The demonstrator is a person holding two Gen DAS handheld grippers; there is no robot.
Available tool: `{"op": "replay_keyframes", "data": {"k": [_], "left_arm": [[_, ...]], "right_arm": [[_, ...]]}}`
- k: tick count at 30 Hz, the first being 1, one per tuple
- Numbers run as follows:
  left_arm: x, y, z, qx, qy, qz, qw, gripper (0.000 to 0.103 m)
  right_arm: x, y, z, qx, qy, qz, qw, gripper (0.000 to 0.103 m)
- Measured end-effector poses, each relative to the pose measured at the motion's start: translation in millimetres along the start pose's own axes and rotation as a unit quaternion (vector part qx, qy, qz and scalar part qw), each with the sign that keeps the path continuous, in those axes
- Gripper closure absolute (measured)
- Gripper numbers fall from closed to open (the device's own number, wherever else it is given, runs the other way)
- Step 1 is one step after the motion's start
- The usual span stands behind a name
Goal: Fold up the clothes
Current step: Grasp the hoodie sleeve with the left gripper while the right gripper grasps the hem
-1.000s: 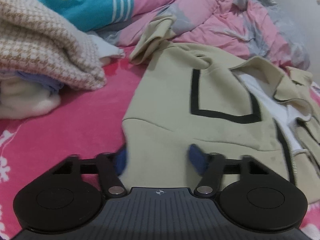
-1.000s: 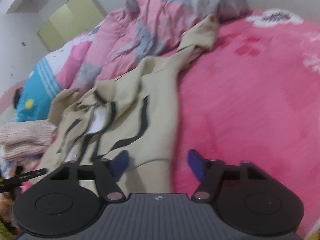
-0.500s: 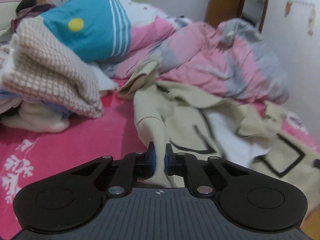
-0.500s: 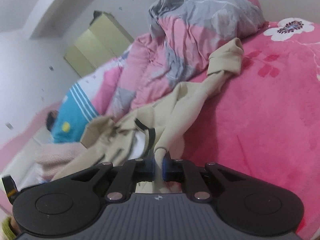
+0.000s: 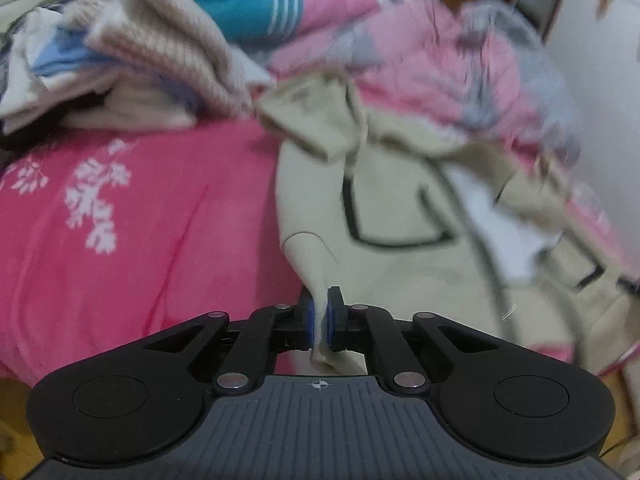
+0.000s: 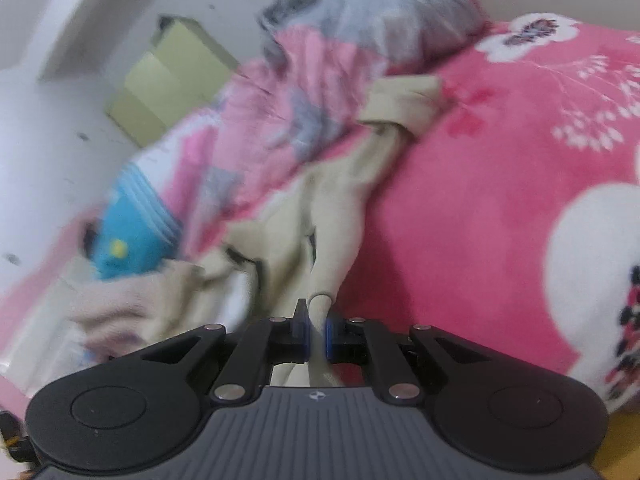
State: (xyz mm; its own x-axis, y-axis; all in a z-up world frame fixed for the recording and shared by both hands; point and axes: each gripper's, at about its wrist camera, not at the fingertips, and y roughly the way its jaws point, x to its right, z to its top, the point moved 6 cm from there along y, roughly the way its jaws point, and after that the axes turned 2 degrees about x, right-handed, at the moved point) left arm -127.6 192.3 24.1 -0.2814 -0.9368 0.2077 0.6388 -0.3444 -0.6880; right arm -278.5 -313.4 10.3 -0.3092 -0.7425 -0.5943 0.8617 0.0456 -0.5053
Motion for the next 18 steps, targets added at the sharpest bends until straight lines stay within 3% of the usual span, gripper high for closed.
{"op": "replay_keyframes", "data": {"k": [3,4,5,7,9,12,15,18], "left_arm": [[-10,8,-3,-0.021,-0.014,-0.003,0.9997,0.078],[-12,3,-1,-0.015,-0.011,-0.005,0.9998,0.069],[-13,-3,3,-0.006,-0.005,-0.007,0.9999,0.063],[-15,-20,8,0.019,0.015,-0.007,0.9997,0.037],[-11,-35,15,0.044,0.044,-0.006,0.9981,0.033],[1,-45,30,0.083,0.083,-0.006,0.9930,0.020],[21,-25,47,0.106,0.098,-0.022,0.9893,0.016],[54,14,60,0.110,0.111,-0.047,0.9866,0.016]], "right_arm": [[12,8,-5,-0.035,0.003,-0.061,0.997,0.077],[11,0,-2,-0.027,0.000,-0.064,0.998,0.073],[8,-12,2,-0.010,-0.010,-0.071,0.997,0.061],[-1,-37,11,0.031,-0.039,-0.094,0.994,0.046],[-17,-46,18,0.051,-0.063,-0.089,0.993,0.040],[-47,-48,25,0.062,-0.098,-0.062,0.991,0.033],[-90,-4,21,0.029,-0.129,-0.003,0.991,0.026],[-118,57,18,-0.018,-0.142,0.015,0.990,0.026]]}}
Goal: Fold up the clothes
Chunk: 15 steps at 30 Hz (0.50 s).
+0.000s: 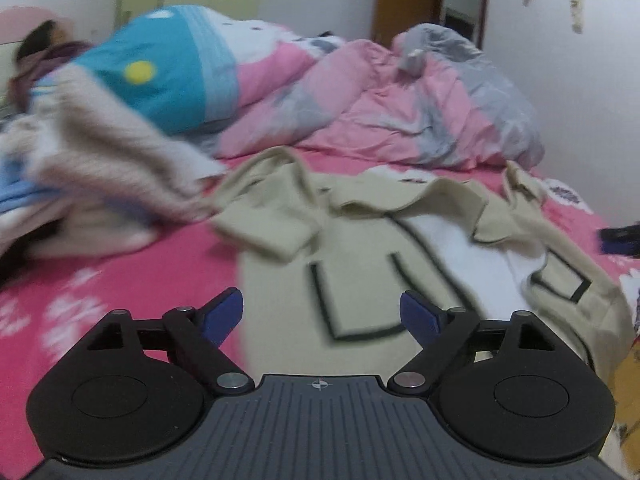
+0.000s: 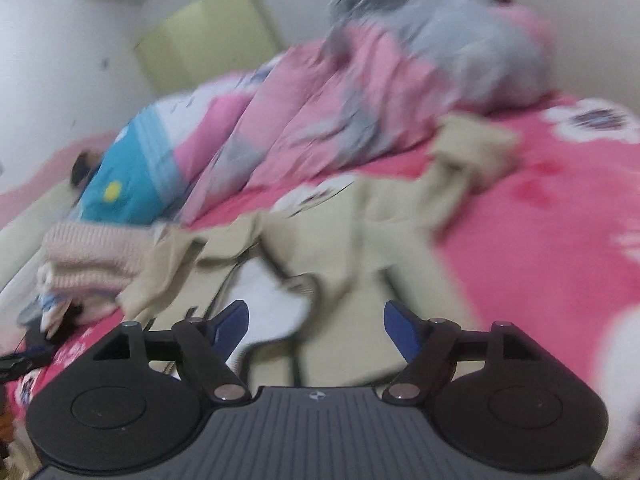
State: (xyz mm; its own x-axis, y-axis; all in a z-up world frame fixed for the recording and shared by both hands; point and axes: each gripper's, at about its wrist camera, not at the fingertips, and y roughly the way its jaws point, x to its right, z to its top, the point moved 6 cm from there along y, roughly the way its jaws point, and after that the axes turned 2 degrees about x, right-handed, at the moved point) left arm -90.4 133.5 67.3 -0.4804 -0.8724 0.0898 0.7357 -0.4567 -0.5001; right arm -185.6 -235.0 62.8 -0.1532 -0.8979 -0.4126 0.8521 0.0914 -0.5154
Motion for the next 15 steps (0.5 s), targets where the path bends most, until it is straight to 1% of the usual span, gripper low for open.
{"op": "replay_keyframes", "data": {"k": [2,4,6,7,8,10,12,13,15], "left_arm": [[18,30,3,-0.001,0.014,-0.006,0.9999,0.016],[36,59,5,0.000,0.033,-0.011,0.9994,0.016],[50,85,8,0.001,0.053,-0.023,0.9983,0.016],[57,97,8,0.005,0.066,-0.028,0.9974,0.016],[63,107,8,0.010,0.080,-0.029,0.9964,0.016],[71,122,6,0.018,0.108,-0.026,0.9936,0.017],[77,137,1,0.017,0.128,-0.020,0.9915,0.017],[78,142,-2,0.014,0.132,-0.019,0.9909,0.017],[76,152,-6,0.000,0.130,-0.018,0.9914,0.018]], "right_arm": [[-10,39,1,-0.030,-0.006,0.003,1.000,0.026],[-11,71,0,-0.060,-0.021,-0.026,0.998,0.026],[-9,94,-6,-0.092,-0.041,-0.040,0.994,0.048],[-7,102,-9,-0.103,-0.048,-0.046,0.992,0.067],[-4,106,-9,-0.105,-0.057,-0.055,0.991,0.085],[2,101,2,-0.094,-0.064,-0.059,0.992,0.098],[9,90,19,-0.073,-0.066,-0.068,0.993,0.099],[14,85,33,-0.057,-0.075,-0.078,0.992,0.100],[23,77,63,-0.026,-0.099,-0.103,0.989,0.100]]}}
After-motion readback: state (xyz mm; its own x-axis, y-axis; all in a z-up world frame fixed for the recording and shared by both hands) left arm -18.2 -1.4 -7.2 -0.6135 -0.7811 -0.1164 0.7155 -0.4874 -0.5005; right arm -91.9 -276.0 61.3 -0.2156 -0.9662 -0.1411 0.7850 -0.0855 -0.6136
